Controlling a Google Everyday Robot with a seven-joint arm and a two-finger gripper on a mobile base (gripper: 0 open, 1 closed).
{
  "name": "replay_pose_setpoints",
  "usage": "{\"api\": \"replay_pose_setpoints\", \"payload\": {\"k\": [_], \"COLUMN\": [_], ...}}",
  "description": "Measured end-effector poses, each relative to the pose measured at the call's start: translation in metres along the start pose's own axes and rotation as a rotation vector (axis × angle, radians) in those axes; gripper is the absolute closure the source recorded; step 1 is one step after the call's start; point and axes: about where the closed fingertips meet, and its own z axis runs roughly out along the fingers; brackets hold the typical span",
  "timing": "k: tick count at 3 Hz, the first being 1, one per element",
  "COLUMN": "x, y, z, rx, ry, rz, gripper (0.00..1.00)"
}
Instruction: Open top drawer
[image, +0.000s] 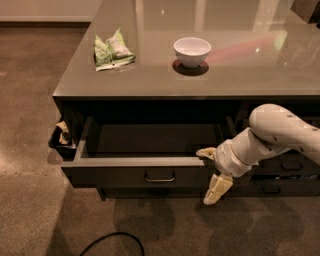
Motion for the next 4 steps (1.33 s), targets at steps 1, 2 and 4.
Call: {"api": "replay_pose_setpoints", "payload": {"k": [1,2,4], "x": [0.008,0.010,0.012], "y": [0.011,0.018,0.033], "z": [-0.005,-0.010,-0.015], "rx": [-0.005,-0.002,0.012], "ry": [0.010,0.015,0.022], "rz": [0.009,0.012,0.014], "gripper": [0.42,0.65,0.85]}}
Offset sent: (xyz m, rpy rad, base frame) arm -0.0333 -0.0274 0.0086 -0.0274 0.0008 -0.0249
